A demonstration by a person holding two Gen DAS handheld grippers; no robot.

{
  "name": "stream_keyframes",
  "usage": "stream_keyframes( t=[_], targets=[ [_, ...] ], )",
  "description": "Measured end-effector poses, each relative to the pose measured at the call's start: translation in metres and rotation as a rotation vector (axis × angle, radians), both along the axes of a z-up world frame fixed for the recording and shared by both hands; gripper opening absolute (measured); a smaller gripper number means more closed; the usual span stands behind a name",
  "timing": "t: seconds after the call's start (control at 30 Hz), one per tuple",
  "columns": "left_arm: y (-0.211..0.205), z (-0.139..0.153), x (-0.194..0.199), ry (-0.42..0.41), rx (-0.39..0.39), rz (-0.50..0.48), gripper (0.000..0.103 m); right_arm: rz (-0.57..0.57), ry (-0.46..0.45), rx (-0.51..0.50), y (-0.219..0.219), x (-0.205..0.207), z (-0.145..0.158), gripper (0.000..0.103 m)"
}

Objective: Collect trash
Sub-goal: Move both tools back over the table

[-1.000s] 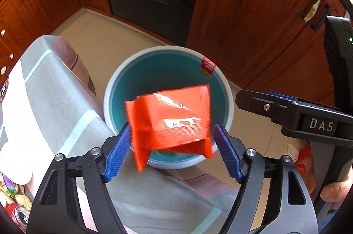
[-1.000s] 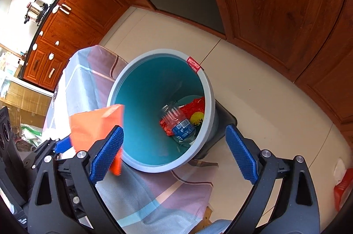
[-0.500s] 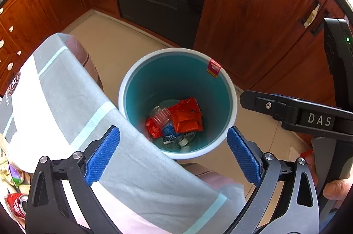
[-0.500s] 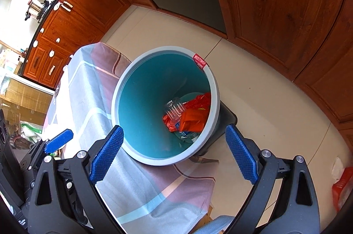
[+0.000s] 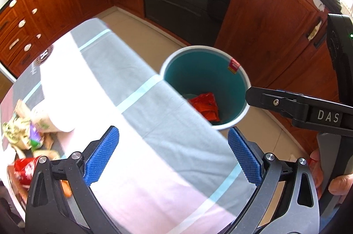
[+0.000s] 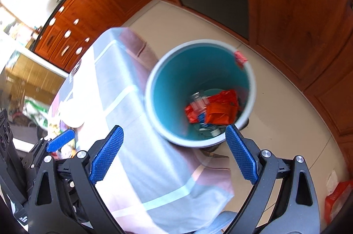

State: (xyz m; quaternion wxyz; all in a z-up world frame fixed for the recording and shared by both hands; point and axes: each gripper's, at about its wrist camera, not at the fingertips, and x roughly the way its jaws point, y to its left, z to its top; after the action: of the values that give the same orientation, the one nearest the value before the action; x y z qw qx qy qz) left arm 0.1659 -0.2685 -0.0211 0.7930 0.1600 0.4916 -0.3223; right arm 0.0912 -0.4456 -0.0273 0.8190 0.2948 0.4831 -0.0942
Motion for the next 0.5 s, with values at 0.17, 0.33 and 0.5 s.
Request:
stream_keyframes(
  t=[0.17,0.33,0.5],
  targets=[
    [0.062,0.003,-0.006,-0.007,0.002,0.090,0.099,0.088,0.000,-0.013,0.049,0.011,0.009,0.090],
    [0.133,0.005,-0.009,-0.011,0.016,0.190,0.099,0.198,0.015,-0.038,0.109,0.023,0.014,0.090],
    [0.214,0.003,-0.006,-0.008,0.023,0.305,0.099,0.312,0.024,-0.063,0.171,0.033,0.018,0.090]
  ],
)
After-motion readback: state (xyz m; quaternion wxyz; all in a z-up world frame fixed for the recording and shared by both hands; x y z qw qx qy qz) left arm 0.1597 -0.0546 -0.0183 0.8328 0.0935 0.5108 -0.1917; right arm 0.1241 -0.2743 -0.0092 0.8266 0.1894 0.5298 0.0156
